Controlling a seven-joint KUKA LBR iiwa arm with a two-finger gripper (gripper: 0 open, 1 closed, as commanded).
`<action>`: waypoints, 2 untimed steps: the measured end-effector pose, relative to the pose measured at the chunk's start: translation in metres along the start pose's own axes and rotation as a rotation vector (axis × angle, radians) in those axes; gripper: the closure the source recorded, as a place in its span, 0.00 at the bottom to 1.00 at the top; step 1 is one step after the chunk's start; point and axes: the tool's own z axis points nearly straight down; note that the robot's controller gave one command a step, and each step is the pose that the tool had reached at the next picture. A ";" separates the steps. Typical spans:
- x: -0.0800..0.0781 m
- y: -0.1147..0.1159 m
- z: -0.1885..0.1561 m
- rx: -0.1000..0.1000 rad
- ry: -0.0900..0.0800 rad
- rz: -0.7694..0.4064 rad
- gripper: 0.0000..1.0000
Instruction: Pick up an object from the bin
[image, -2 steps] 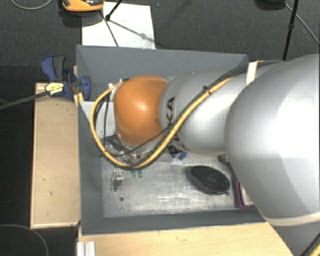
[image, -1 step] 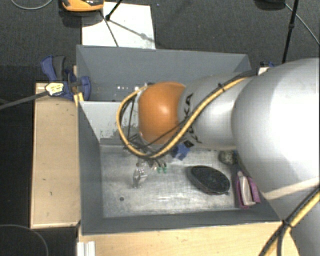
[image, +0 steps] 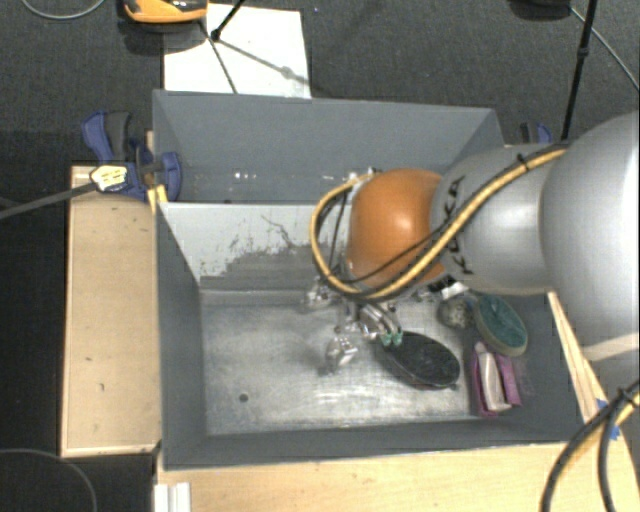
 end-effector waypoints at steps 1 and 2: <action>0.033 -0.064 -0.001 0.000 -0.003 0.108 0.00; 0.091 -0.110 -0.001 0.001 -0.003 0.174 0.00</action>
Offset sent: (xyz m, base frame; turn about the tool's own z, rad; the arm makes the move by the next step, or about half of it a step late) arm -0.0221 -0.0685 -0.0033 0.1011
